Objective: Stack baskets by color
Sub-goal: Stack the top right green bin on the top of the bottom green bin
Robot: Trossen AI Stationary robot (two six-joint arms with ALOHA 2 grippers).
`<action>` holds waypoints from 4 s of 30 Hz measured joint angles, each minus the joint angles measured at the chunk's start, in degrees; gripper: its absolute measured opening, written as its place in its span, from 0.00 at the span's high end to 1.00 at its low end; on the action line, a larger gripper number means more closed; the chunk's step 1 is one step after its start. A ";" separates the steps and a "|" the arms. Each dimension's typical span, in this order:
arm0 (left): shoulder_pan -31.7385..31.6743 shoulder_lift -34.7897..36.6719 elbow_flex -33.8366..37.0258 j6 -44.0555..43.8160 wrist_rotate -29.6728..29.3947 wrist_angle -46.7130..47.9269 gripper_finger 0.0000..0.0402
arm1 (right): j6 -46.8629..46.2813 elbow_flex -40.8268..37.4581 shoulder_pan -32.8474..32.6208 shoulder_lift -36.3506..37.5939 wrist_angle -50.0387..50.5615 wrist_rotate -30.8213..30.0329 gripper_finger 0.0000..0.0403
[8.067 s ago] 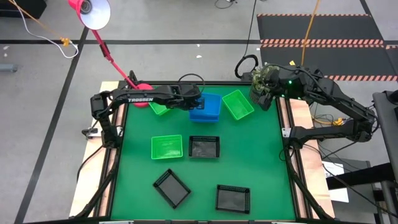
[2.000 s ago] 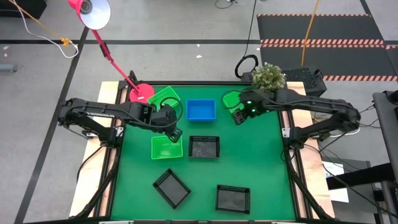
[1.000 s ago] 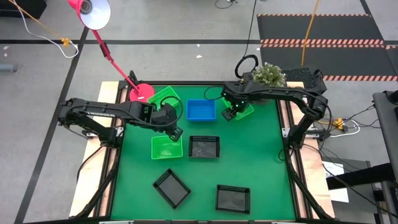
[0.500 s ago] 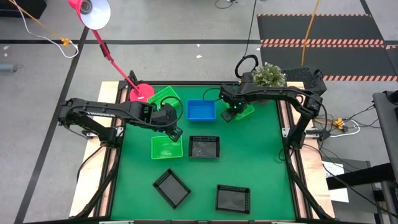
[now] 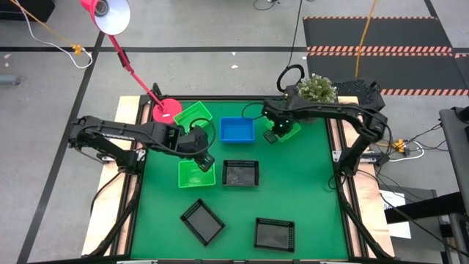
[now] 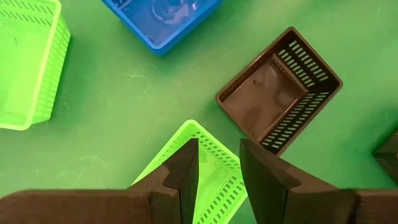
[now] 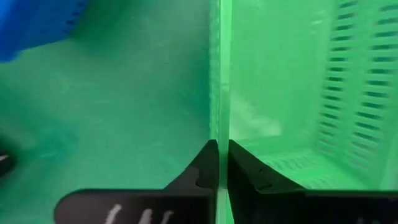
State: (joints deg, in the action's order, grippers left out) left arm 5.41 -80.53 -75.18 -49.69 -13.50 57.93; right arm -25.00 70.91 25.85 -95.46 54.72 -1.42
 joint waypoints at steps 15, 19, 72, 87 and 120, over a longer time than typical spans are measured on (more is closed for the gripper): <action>-3.43 0.00 0.04 -2.64 3.49 -7.18 0.69 | -10.28 0.02 -14.86 19.53 1.09 -6.71 0.99; -3.93 0.00 -0.27 3.30 6.03 -15.27 0.57 | -7.31 0.02 -20.87 20.44 -0.98 -9.20 0.99; -15.16 -16.82 -14.36 -17.89 2.30 -24.72 0.78 | 39.78 0.00 -29.99 16.79 -13.12 -31.13 0.92; -15.13 -16.15 -14.29 -15.04 4.91 -23.12 0.98 | 27.58 0.04 -29.77 21.72 -24.46 -13.21 0.47; -7.15 5.03 -14.30 -29.71 12.24 20.92 0.98 | 18.15 -0.02 -22.64 42.12 -23.28 -16.53 0.37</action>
State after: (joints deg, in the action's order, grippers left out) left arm -1.74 -75.50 -89.48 -79.40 -1.26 78.85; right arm -6.85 70.89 3.21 -53.34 31.44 -17.96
